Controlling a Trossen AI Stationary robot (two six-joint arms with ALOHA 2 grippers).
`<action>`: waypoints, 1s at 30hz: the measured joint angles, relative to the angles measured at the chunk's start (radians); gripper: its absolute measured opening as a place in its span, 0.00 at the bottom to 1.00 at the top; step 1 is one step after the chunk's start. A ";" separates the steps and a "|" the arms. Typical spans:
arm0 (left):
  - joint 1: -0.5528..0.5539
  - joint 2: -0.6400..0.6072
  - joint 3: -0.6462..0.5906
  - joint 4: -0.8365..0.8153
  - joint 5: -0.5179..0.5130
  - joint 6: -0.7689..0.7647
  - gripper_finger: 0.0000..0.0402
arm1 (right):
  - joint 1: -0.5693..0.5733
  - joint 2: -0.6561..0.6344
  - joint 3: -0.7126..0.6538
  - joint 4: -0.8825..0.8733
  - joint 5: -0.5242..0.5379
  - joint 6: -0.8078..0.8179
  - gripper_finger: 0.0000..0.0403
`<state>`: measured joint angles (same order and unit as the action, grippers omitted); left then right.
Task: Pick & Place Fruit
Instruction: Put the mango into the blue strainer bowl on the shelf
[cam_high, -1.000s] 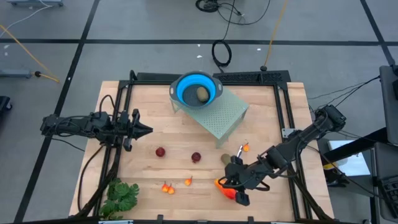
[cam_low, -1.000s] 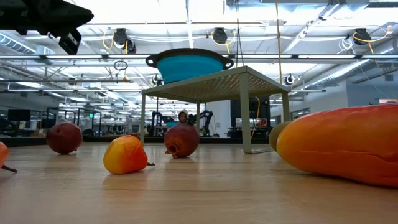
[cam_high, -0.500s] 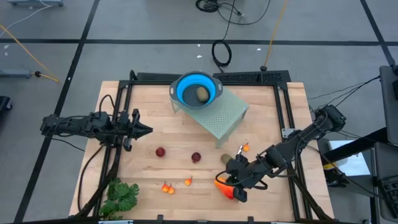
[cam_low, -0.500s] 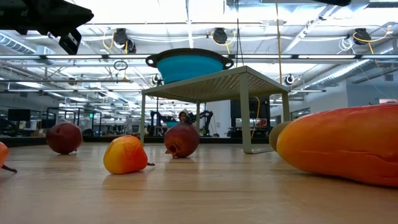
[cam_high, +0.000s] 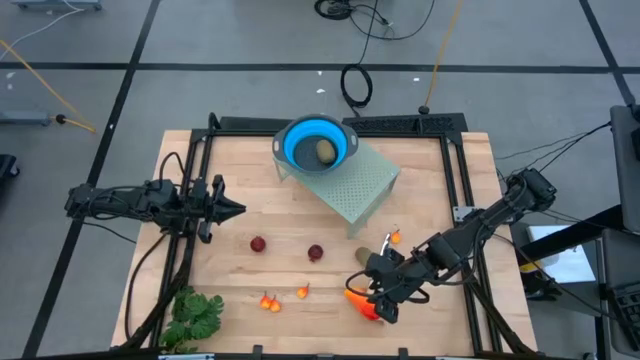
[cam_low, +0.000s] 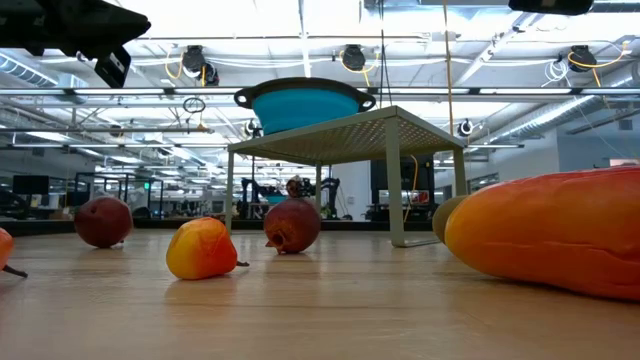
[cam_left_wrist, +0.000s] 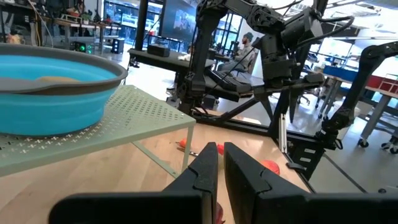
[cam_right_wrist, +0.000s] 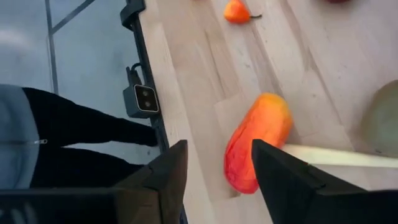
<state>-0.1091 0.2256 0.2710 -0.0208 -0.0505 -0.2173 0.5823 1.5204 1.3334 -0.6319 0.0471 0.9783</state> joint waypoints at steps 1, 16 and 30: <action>0.000 0.000 0.000 0.000 0.000 0.000 0.06 | 0.000 0.000 0.000 0.000 0.000 0.000 0.44; 0.000 0.000 0.000 0.003 0.000 0.000 0.06 | 0.000 0.000 0.000 0.021 0.000 -0.002 0.44; 0.000 0.000 0.000 0.003 0.000 -0.005 0.06 | 0.000 0.000 0.000 0.022 0.000 0.037 0.45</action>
<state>-0.1089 0.2256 0.2710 -0.0174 -0.0505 -0.2221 0.5819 1.5204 1.3334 -0.6098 0.0467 1.0151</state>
